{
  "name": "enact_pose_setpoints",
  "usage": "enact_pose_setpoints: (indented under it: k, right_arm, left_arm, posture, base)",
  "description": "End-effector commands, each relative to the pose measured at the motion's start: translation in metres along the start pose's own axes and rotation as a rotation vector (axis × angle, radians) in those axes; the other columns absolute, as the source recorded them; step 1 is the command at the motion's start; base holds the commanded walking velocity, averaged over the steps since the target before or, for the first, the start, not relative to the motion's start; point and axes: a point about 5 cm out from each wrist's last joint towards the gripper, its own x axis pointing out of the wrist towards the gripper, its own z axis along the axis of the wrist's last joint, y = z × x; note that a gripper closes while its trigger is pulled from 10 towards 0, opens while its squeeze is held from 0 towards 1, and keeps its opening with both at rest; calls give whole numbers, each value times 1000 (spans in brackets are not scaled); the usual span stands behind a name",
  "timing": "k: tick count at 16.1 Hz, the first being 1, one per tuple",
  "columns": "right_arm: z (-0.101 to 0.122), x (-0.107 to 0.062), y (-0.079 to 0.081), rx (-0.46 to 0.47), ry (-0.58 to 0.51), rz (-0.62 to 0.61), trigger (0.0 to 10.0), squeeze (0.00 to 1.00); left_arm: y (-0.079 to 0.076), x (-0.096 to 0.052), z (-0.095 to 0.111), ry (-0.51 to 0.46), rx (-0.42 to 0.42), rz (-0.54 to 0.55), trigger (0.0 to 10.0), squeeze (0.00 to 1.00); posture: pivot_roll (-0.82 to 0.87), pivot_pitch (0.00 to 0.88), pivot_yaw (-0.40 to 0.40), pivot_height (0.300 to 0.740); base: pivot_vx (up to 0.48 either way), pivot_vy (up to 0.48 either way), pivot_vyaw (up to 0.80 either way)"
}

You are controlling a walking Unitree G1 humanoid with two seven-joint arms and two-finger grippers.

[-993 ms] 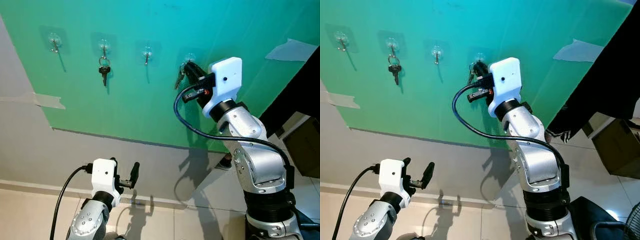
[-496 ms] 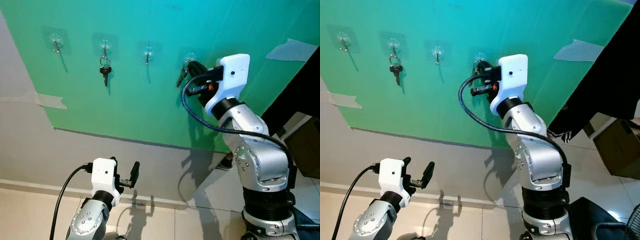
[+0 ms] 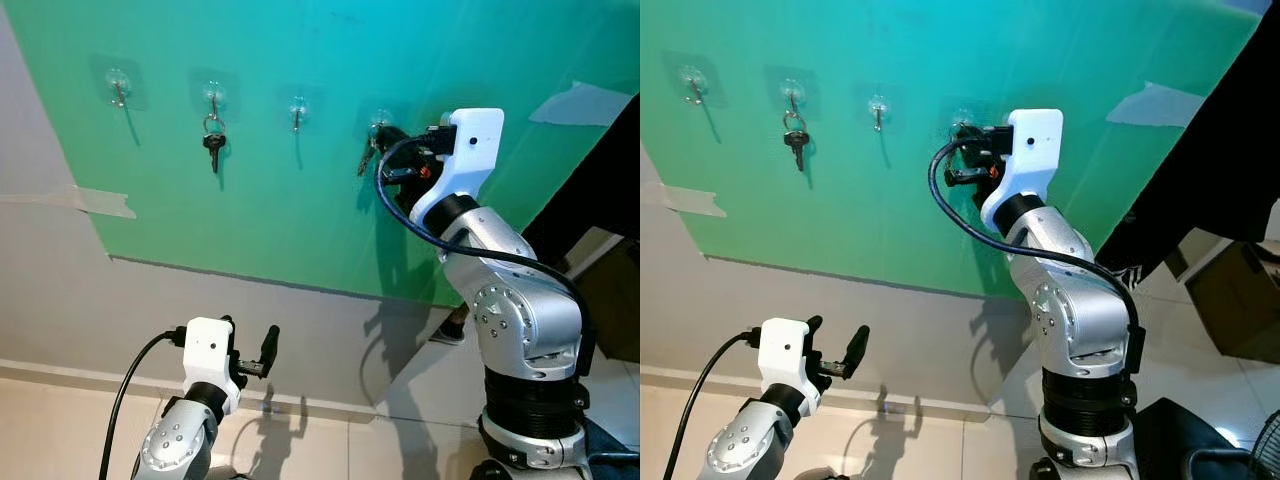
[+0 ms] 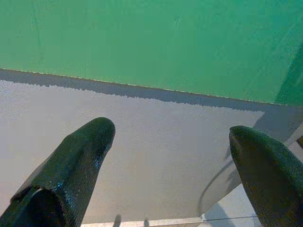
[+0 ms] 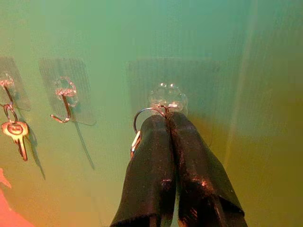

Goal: Hang keys on a hook

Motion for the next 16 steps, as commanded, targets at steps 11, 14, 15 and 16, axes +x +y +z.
enact_pose_setpoints:
  k: [11, 14, 15, 16]
  right_arm:
    - [-19, -16, -9, -35, 109, -79, 10000, 0]
    - [-20, -17, -7, -66, 106, -69, 10000, 0]
    - [-20, -17, -7, -87, 101, -62, 10000, 0]
    - [-21, -18, -6, -88, 102, -60, 10000, 0]
  left_arm:
    - [-10, -1, 4, -5, -3, -28, 10000, 0]
    - [-10, -2, 6, -6, -6, -23, 10000, 0]
    - [-10, -2, 6, -6, -7, -22, 10000, 0]
    - [-10, -2, 6, -6, -8, -22, 10000, 0]
  posture:
    - [50, 0, -118, 722]
    - [51, 0, -121, 722]
    - [50, 0, -122, 722]
    - [50, 0, -122, 722]
  base:
    - [0, 0, 0]
    - [0, 0, 0]
    - [0, 0, 0]
    - [0, 0, 0]
